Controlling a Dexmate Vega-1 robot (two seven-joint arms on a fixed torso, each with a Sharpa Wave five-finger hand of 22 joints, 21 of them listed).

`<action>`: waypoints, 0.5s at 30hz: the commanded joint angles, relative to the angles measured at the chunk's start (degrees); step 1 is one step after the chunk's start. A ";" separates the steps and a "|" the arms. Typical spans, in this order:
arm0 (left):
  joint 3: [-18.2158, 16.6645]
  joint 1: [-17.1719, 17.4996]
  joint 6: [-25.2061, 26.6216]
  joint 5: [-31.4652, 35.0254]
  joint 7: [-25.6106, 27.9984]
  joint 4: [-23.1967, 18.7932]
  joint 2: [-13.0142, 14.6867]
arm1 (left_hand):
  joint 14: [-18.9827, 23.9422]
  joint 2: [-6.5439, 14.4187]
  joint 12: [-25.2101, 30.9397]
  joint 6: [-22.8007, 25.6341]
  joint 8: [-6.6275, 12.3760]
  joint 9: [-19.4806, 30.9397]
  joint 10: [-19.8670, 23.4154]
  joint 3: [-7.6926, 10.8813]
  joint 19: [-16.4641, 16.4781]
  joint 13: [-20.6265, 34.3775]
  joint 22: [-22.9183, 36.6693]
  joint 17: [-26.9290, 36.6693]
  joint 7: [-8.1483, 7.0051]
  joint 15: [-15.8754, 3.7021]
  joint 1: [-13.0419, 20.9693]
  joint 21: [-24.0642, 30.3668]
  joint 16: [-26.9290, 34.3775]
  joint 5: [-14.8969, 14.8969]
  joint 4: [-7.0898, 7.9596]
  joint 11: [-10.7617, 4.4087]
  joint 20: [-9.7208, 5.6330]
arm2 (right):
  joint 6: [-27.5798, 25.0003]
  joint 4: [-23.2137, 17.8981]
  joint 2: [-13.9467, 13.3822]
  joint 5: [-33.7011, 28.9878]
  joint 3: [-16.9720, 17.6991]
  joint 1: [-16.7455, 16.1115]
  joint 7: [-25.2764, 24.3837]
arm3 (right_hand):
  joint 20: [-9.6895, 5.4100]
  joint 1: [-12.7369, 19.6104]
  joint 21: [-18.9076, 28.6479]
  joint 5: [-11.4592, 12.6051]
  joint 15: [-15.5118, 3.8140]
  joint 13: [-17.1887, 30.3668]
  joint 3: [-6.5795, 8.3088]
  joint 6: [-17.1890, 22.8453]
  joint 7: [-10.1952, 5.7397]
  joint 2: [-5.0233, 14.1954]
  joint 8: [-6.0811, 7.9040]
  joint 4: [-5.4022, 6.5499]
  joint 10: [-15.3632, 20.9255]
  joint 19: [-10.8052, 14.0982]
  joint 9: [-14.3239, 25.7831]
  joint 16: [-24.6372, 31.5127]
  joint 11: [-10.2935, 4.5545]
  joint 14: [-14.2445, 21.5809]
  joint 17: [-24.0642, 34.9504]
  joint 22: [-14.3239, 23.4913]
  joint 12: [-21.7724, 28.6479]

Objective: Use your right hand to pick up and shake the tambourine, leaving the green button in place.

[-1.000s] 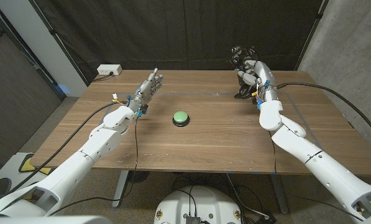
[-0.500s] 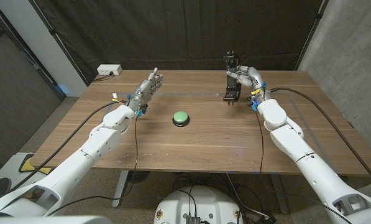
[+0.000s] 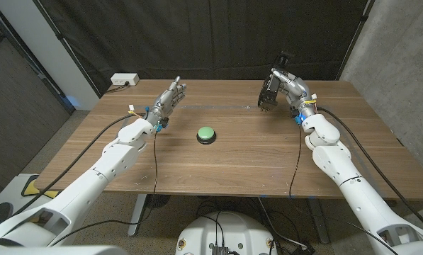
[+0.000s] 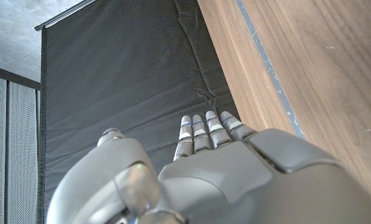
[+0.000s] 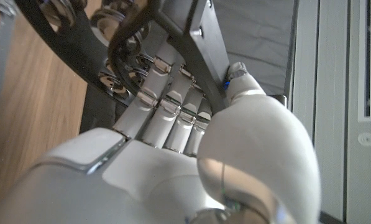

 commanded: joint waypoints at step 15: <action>-0.85 2.32 -0.54 0.13 2.28 -1.97 0.20 | 0.45 0.30 -0.04 0.58 -0.27 0.13 0.56 -0.48 0.45 0.19 0.26 0.09 0.06 -0.04 0.39 -0.03 -0.15 -0.08 0.03 -0.19 0.14 | -19.05 -6.82 -12.41 -75.17 -29.41 15.38 -29.93 | -4.97 0.71 0.39 0.17 -1.56 11.43 8.60 1.31 -1.86 5.70 0.01 2.80 2.92 -0.23 6.63 0.02 -3.32 1.86 0.30 -0.19 -0.21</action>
